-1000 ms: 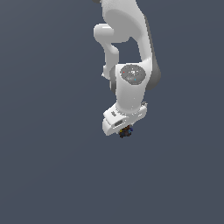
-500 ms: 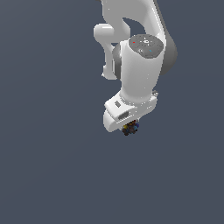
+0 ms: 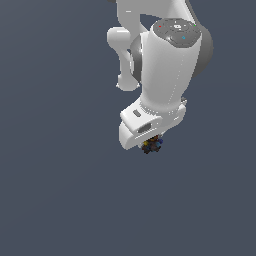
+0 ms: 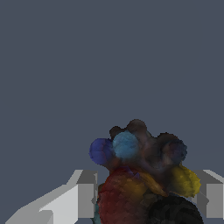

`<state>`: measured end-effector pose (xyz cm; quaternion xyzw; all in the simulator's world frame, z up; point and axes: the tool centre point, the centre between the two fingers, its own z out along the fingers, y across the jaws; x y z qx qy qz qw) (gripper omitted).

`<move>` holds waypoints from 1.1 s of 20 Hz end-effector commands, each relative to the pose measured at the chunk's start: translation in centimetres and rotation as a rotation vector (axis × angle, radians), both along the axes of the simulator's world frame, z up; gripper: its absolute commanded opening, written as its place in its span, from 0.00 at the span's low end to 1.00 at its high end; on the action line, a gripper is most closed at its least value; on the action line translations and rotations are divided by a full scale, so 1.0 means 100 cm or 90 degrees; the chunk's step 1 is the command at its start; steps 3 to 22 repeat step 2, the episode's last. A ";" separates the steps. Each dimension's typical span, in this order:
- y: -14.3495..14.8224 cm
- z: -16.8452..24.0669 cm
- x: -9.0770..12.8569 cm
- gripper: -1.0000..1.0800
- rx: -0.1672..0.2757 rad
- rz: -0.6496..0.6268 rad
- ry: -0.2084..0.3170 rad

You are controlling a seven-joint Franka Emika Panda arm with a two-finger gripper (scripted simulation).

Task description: Pick up the object and move it to a goal position.

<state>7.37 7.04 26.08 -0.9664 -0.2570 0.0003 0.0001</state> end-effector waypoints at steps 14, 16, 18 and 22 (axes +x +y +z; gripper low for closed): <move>0.000 0.003 0.001 0.00 0.000 0.000 0.000; 0.000 0.003 0.001 0.00 0.000 0.000 0.000; 0.000 0.003 0.001 0.00 0.000 0.000 0.000; 0.000 0.003 0.001 0.00 0.000 0.000 0.000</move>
